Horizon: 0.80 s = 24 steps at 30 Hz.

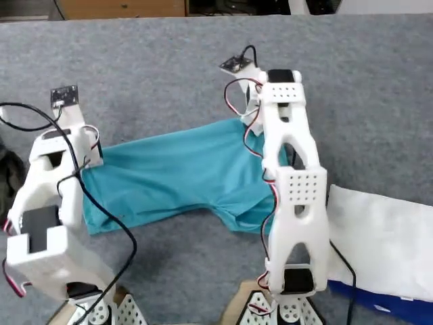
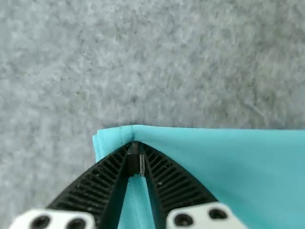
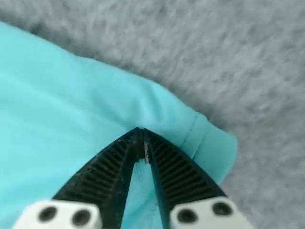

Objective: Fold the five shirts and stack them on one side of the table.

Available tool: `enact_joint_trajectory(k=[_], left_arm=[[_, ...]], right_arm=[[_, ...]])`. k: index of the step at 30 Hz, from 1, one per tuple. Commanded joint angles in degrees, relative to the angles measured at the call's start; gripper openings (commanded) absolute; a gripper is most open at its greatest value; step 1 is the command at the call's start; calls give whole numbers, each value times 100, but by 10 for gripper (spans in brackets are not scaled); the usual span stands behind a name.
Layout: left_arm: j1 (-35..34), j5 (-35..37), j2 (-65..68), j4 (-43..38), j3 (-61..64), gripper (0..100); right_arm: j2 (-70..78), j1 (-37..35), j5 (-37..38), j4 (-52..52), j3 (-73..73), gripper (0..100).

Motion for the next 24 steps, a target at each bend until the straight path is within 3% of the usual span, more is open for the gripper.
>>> enact_joint_trajectory(k=[1, 8, 13, 18, 24], left_arm=[[-88, -79, 242, 325, -782, 19], [79, -79, 259, 1688, -1873, 19], [44, -97, -338, 2523, -2242, 19], [396, -642, -1859, 3077, -941, 19], [448, -651, -3758, 2145, 1705, 19]], right_arm=[[198, 92, 62, 387, -1182, 5], [286, -409, 352, 1890, -2844, 4], [48, -470, 220, 1943, -3169, 4], [-708, -470, -79, 1943, -2378, 4], [-1244, -426, -255, 1873, -1657, 4]])
